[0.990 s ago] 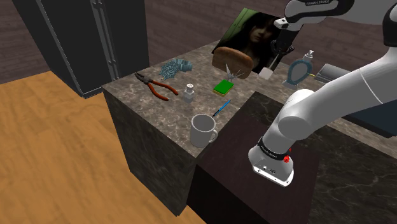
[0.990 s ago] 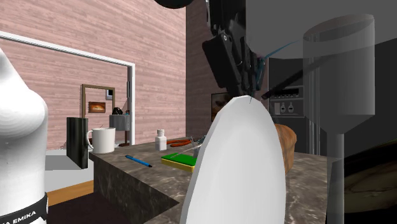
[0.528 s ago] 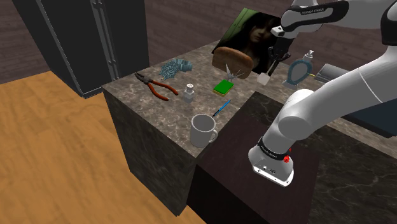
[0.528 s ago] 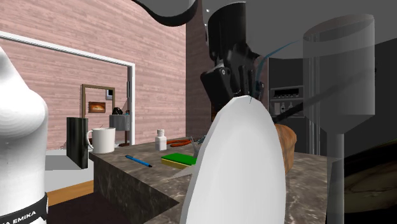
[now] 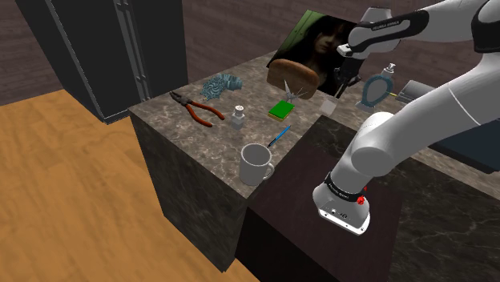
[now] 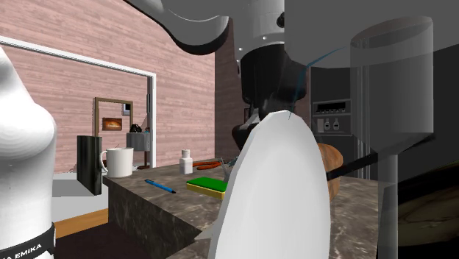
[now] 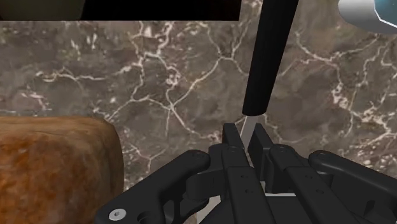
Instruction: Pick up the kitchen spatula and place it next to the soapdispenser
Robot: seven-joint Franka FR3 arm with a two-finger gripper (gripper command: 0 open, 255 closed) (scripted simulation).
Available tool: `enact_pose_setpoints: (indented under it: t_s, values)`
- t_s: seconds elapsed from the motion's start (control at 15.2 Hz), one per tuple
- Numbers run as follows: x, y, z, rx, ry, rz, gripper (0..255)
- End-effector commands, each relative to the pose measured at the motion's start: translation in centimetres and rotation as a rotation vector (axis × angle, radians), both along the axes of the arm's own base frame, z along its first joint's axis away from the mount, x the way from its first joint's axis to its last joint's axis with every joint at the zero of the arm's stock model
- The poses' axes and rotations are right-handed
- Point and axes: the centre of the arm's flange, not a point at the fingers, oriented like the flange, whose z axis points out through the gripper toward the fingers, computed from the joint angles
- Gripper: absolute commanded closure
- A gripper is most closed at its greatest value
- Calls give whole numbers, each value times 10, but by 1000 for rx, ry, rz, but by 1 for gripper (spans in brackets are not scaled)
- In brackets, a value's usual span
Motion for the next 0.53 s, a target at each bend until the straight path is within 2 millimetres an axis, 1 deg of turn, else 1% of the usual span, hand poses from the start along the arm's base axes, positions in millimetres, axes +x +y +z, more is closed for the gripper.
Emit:
enact_pose_setpoints:
  t_s: [0.0,0.46]
  values:
    - [1,0,-10,0,0,0,255]
    - [1,0,-47,0,0,0,255]
